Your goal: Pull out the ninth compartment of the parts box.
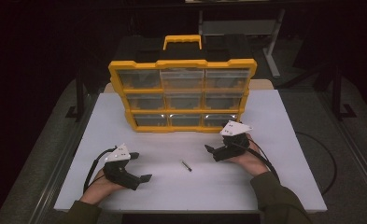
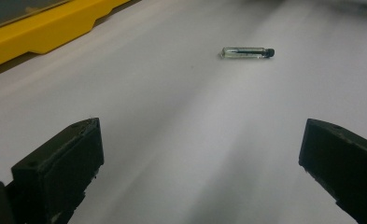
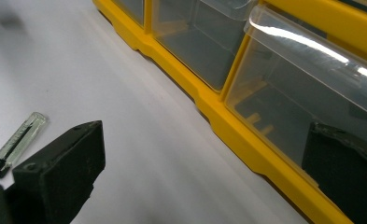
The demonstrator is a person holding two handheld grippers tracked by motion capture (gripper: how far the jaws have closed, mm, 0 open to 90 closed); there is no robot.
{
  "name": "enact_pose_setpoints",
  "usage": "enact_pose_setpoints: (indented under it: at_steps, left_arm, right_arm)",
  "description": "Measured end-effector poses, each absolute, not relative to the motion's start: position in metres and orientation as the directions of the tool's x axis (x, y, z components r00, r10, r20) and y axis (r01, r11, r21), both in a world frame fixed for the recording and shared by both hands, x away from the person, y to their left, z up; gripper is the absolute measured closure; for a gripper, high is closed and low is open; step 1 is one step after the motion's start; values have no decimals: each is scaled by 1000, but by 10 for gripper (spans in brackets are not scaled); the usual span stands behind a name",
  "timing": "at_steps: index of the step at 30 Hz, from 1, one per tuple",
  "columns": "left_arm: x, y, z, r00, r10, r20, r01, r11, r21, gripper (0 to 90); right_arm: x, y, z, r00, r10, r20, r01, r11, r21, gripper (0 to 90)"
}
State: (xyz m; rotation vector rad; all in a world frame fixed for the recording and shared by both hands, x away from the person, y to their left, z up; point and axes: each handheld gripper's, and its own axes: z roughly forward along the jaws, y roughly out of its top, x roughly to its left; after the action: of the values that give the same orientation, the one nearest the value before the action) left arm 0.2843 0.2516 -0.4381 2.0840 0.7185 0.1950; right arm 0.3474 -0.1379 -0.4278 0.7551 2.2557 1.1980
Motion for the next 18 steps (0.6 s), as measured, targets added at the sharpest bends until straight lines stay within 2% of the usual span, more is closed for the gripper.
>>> enact_pose_setpoints:
  at_steps: [18]
  left_arm:
    - [285,252,-438,821,557,-125,418,-437,796,0]
  right_arm:
    - [342,-132,-428,-730,649,-212,209,508,835,0]
